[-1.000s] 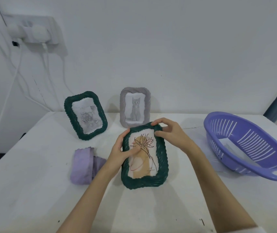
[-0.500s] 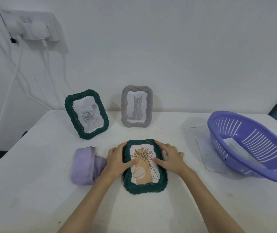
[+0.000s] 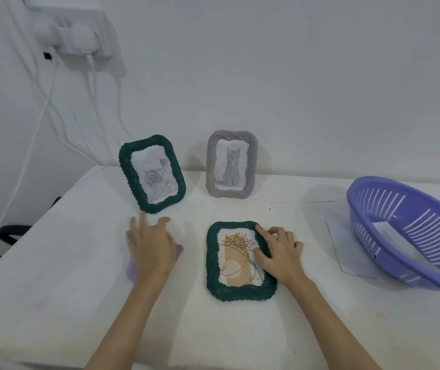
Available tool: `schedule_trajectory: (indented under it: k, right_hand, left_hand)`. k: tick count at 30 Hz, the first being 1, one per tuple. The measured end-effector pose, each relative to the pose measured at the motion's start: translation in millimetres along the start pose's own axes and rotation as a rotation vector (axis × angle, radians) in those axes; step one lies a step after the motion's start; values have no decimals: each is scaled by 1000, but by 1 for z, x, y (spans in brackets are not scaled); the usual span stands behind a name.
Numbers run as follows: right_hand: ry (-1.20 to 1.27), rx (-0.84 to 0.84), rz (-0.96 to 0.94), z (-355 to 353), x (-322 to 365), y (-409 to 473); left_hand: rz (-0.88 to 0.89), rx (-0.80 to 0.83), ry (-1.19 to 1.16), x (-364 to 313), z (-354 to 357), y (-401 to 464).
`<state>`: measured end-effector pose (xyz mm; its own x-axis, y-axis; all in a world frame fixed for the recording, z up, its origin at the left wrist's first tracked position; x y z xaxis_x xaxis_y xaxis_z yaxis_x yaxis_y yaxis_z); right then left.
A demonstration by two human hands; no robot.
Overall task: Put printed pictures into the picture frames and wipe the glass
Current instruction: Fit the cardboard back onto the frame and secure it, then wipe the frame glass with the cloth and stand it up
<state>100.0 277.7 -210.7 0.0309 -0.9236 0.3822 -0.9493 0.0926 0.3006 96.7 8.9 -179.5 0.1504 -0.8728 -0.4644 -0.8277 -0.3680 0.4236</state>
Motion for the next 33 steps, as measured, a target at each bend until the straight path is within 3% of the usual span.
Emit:
schedule_trajectory:
  k: [3, 5, 8, 15, 18, 21, 23, 25, 31, 33]
  right_hand:
    - [-1, -6, 6, -1, 1, -1]
    - [-5, -5, 7, -1, 2, -1]
    - [-20, 4, 3, -1, 2, -1]
    - [-37, 2, 8, -10, 9, 0]
    - [290, 14, 8, -23, 36, 0]
    - [804, 198, 92, -34, 65, -4]
    - [882, 246, 76, -34, 68, -5]
    - [792, 222, 65, -36, 60, -6]
    - [282, 318, 16, -25, 35, -15]
    - [56, 232, -44, -27, 38, -13]
  left_hand:
    - [-366, 325, 56, 30, -8, 7]
    - [-400, 462, 31, 34, -4, 9]
    - [-329, 448, -32, 29, -4, 9]
    - [-210, 373, -585, -10, -21, 8]
    - [-237, 358, -882, -37, -23, 2]
    - [-372, 524, -1214, -69, -17, -13]
    - [-419, 614, -1311, -80, -10, -20]
    - [-385, 633, -1276, -81, -4, -23]
    - [-88, 469, -884, -60, 16, -19]
    - [28, 470, -752, -53, 23, -21]
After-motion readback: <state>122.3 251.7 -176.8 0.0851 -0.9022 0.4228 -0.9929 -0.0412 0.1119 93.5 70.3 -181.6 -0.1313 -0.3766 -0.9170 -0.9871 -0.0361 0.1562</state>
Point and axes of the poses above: each hand's wrist, its own y-axis towards the middle knuckle, its own z-axis out of the palm, x = y × z, the point moved 4 cm from there along y, towards the middle knuckle, and after that the axes turned 10 degrees about -x, right-handed, at the moved point
